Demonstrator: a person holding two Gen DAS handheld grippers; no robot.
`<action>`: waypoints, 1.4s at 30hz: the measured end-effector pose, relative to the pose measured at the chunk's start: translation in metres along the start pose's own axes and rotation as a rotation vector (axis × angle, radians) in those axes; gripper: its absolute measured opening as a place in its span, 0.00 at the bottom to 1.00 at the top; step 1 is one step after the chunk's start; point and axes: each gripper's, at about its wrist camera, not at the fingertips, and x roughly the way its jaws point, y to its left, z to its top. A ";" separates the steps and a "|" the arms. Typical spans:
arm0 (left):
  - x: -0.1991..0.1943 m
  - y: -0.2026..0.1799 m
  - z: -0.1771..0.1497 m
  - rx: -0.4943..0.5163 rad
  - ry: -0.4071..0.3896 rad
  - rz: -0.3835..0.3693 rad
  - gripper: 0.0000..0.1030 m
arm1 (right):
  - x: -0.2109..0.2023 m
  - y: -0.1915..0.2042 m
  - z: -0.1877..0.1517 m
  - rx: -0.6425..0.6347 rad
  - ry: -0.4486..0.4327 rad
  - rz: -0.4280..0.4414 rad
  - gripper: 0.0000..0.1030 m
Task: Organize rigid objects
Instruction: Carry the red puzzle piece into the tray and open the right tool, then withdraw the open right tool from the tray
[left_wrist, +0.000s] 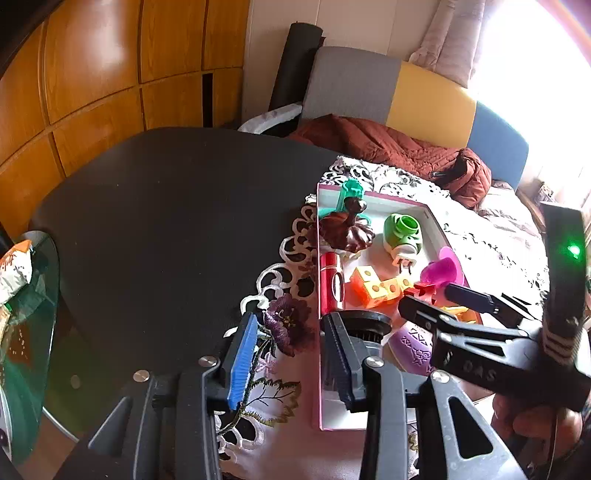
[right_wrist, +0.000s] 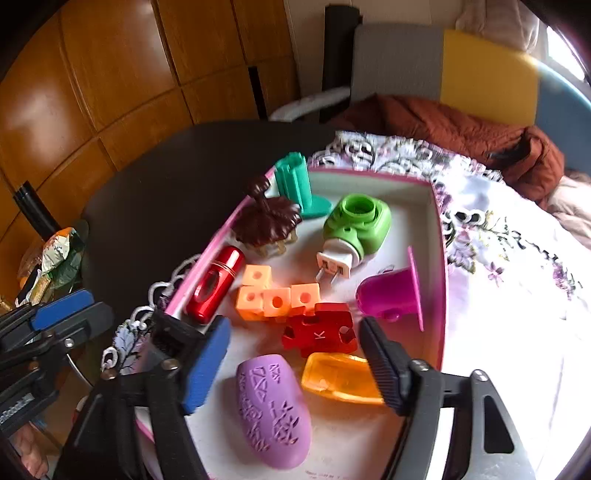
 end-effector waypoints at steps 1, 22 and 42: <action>-0.002 -0.001 0.000 0.001 -0.005 0.003 0.38 | -0.005 0.002 -0.001 -0.002 -0.015 -0.009 0.78; -0.046 -0.017 -0.011 0.041 -0.168 0.090 0.41 | -0.072 0.003 -0.046 0.103 -0.189 -0.222 0.90; -0.054 -0.020 -0.011 0.061 -0.219 0.080 0.32 | -0.078 0.007 -0.047 0.088 -0.213 -0.245 0.91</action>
